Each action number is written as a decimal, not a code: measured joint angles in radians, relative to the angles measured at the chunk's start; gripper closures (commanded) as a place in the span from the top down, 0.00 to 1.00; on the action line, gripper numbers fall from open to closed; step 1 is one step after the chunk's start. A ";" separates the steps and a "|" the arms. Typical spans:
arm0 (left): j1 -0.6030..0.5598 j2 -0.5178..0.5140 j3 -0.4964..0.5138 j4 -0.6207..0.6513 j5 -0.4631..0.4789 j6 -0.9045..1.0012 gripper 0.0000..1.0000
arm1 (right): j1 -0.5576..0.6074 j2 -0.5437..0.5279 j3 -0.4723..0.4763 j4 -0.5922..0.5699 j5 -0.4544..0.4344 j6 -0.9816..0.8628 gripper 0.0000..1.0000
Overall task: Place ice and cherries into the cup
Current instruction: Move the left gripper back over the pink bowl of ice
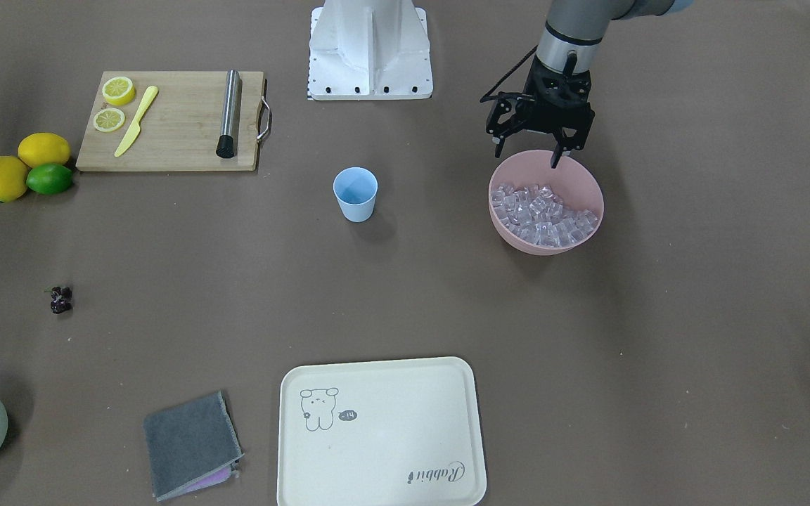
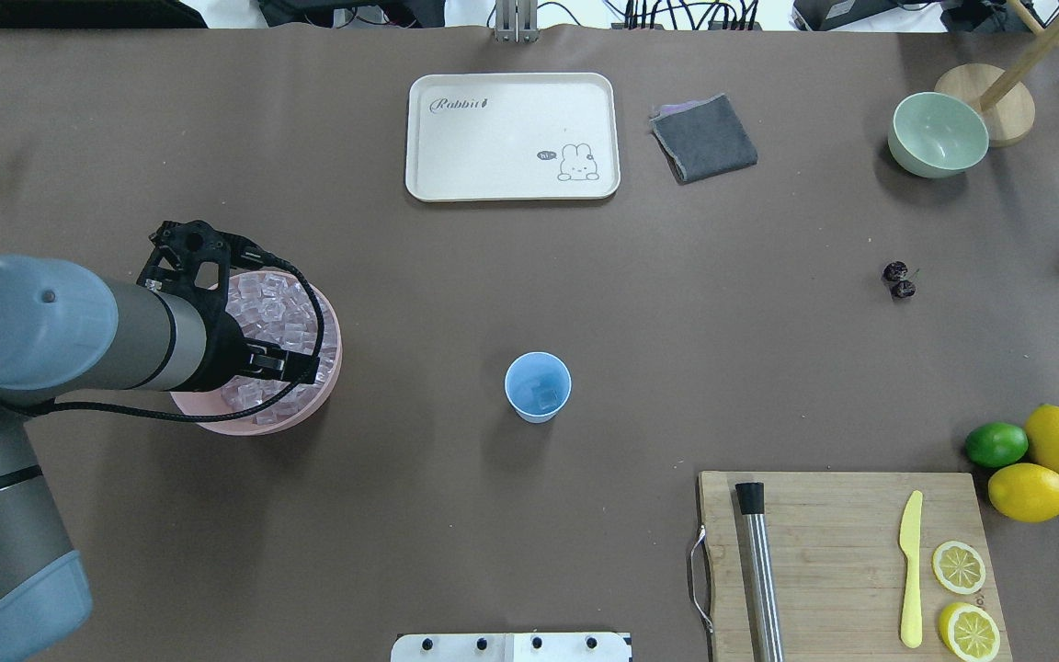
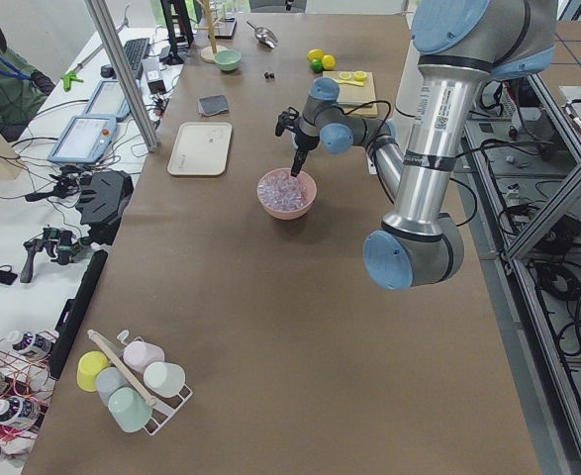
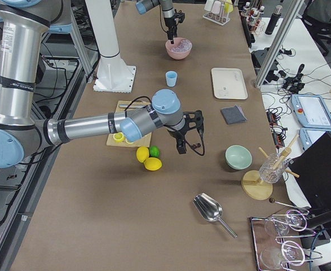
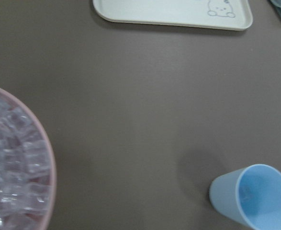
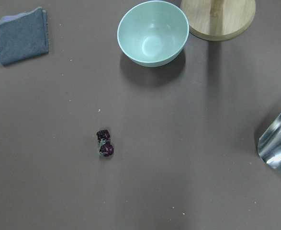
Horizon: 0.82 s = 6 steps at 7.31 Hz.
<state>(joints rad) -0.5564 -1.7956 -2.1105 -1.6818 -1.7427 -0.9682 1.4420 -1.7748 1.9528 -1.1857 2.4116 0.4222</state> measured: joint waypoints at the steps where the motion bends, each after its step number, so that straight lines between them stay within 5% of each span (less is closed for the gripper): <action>1: -0.008 0.010 0.058 -0.052 -0.002 0.019 0.97 | -0.001 0.000 0.000 0.000 0.001 -0.001 1.00; 6: -0.001 0.048 0.168 -0.161 0.007 0.022 0.93 | -0.003 0.003 -0.001 0.000 0.001 0.001 1.00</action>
<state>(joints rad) -0.5574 -1.7479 -1.9428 -1.8429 -1.7352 -0.9458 1.4392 -1.7720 1.9522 -1.1858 2.4129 0.4228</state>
